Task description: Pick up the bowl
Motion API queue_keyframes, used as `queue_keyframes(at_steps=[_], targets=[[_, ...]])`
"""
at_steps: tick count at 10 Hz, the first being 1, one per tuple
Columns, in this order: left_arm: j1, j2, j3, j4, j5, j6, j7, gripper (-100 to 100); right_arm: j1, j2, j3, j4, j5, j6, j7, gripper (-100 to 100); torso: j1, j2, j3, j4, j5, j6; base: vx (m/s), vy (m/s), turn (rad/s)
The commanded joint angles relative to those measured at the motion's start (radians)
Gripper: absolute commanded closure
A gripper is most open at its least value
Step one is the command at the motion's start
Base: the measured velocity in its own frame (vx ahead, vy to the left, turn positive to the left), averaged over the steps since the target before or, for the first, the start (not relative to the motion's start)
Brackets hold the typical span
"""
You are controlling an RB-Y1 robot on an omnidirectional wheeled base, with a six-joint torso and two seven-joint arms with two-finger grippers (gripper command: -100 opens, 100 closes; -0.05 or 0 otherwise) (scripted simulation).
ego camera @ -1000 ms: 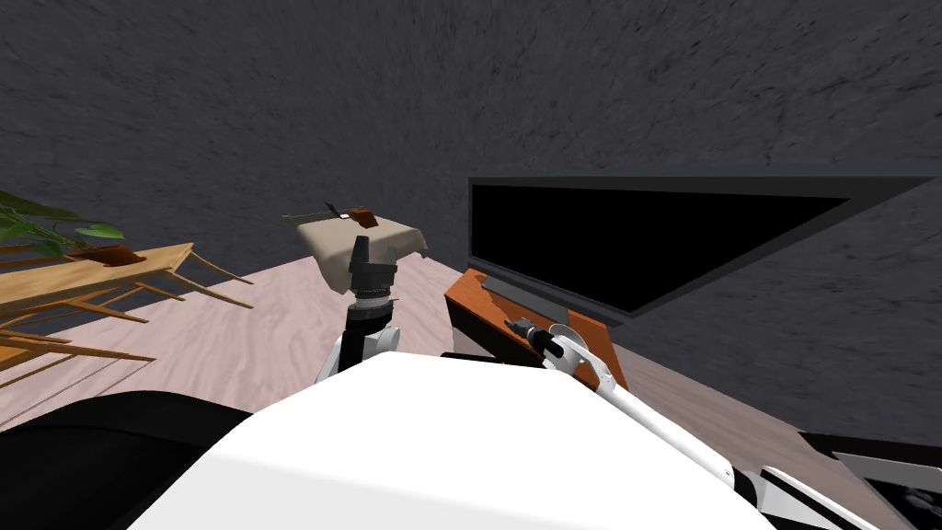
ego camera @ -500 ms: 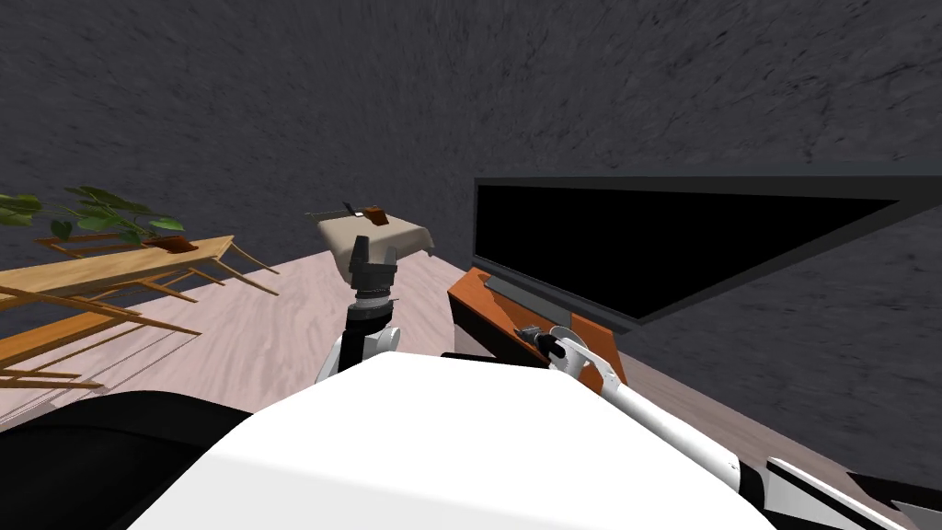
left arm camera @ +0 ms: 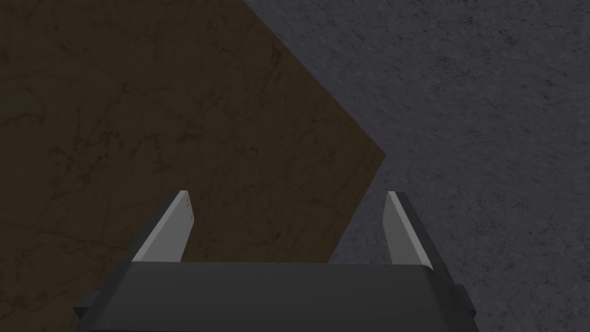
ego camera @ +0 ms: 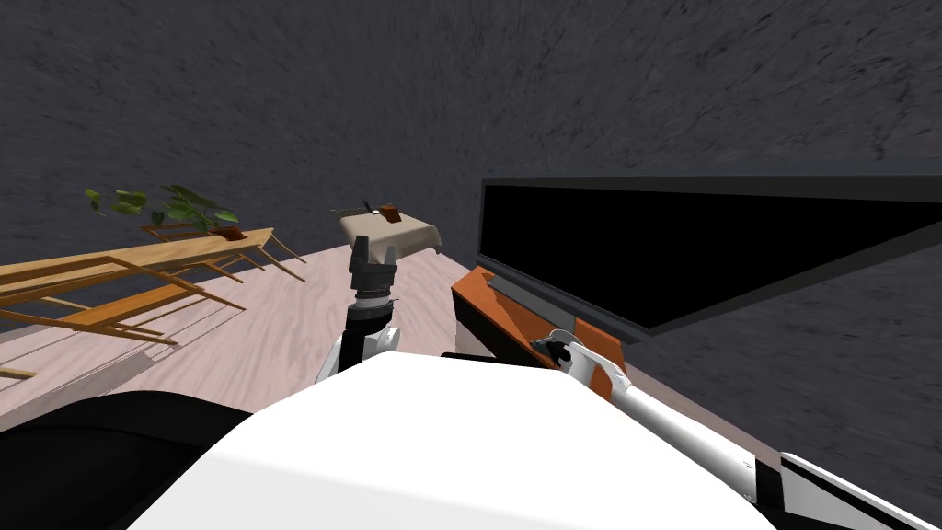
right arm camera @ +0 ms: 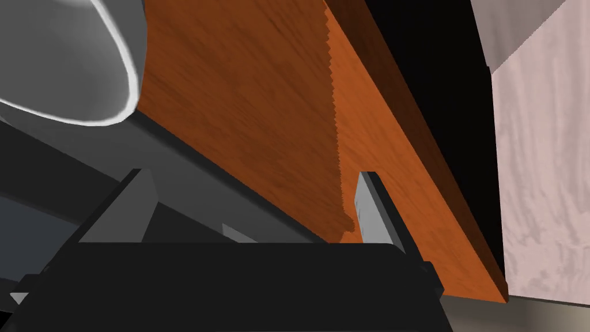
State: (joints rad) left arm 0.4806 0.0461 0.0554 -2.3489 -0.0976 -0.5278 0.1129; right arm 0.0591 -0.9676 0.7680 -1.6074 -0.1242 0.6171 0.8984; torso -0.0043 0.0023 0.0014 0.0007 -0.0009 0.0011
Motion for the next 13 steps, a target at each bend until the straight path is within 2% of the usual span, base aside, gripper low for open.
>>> queue_keyframes(at_steps=[1, 4, 5, 6, 7, 8, 9, 13], targets=[[0.000, 0.000, 0.000, 0.000, 0.000, 0.000, 0.000, 0, 0.000, -0.020, 0.020, 0.021, -0.002, 0.045, 0.018, -100, 0.000, 0.000, 0.000, 0.000, 0.000, 0.000, -0.044, -0.054, 0.205], [0.000, 0.000, 0.000, 0.000, 0.000, 0.000, 0.000, 0, 0.005, -0.050, 0.067, 0.071, -0.014, 0.107, 0.051, -100, -0.001, -0.001, 0.000, 0.000, 0.000, 0.000, -0.043, -0.060, 0.161], [0.000, 0.000, 0.000, 0.000, 0.000, 0.000, 0.000, 0, -0.012, -0.042, 0.059, 0.064, -0.024, 0.095, 0.049, -100, -0.001, 0.000, 0.000, 0.000, 0.000, 0.000, -0.020, -0.036, 0.034], [0.000, 0.000, 0.000, 0.000, 0.000, 0.000, 0.000, 0, -0.012, -0.043, 0.061, 0.068, -0.025, 0.098, 0.053, 0, 0.001, -0.002, -0.001, 0.000, 0.000, 0.000, -0.004, -0.007, -0.006], [0.000, 0.000, 0.000, 0.000, 0.000, 0.000, 0.000, 0, -0.024, -0.031, 0.054, 0.118, -0.047, 0.084, 0.044, -100, 0.002, -0.003, -0.002, -0.001, 0.000, 0.000, -0.069, -0.019, 0.349], [0.000, 0.000, 0.000, 0.000, 0.000, 0.000, 0.000, 0, -0.030, -0.025, 0.051, 0.150, -0.058, 0.077, 0.040, -100, 0.002, 0.000, 0.000, 0.000, 0.000, -0.001, -0.123, -0.034, 0.341], [0.000, 0.000, 0.000, 0.000, 0.000, 0.000, 0.000, 0, -0.030, -0.025, 0.051, 0.150, -0.058, 0.077, 0.040, -100, 0.002, 0.003, 0.001, 0.001, 0.000, 0.000, -0.095, -0.021, 0.064], [0.000, 0.000, 0.000, 0.000, 0.000, 0.000, 0.000, 0, -0.053, -0.002, 0.039, 0.259, -0.104, 0.048, 0.024, -100, 0.003, 0.001, 0.001, 0.000, 0.001, 0.000, -0.083, -0.005, 0.203]])
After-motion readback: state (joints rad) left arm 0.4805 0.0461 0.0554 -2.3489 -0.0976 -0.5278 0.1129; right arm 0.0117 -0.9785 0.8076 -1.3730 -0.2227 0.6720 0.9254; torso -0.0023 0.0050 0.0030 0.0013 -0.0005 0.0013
